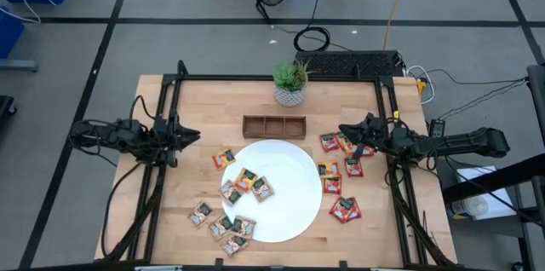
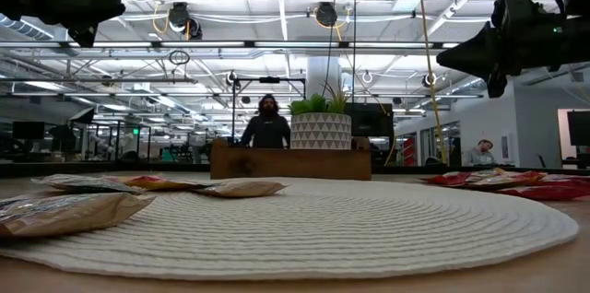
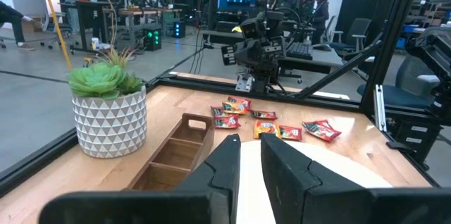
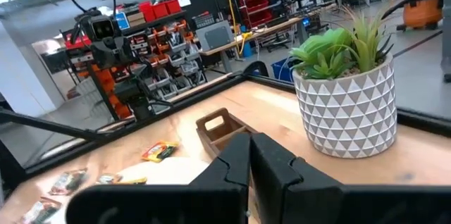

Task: Pick & Place Tea
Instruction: Put the mango tea bag into the wooden organizer

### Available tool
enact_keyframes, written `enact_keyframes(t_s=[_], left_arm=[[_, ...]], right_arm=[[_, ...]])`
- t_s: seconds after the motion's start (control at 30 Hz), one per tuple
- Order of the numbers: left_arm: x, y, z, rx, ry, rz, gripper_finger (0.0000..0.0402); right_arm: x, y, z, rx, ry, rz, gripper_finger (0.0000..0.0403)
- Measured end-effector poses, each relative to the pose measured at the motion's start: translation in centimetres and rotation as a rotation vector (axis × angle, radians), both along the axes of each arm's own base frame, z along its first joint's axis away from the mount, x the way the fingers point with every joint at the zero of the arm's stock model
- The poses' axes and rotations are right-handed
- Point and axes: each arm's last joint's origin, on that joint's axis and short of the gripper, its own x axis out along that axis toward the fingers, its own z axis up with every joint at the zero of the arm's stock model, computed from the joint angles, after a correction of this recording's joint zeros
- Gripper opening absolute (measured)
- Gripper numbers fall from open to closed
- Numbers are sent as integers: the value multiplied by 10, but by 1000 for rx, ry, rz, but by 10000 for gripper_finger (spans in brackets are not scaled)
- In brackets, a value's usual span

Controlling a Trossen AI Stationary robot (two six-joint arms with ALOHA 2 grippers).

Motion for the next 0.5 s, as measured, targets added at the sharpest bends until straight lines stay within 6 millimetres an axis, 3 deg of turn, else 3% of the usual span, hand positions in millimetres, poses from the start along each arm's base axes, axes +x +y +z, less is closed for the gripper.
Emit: enact_keyframes(t_s=[0.33,0.43,0.5], left_arm=[[0,0,0,0,0,0,63],[0,0,0,0,0,0,63],[0,0,0,0,0,0,63]], right_arm=[[0,0,3,-181,60,-6,11],[4,0,-2,-196,236,8,44],[11,-1,20,-180,265,-19,80]])
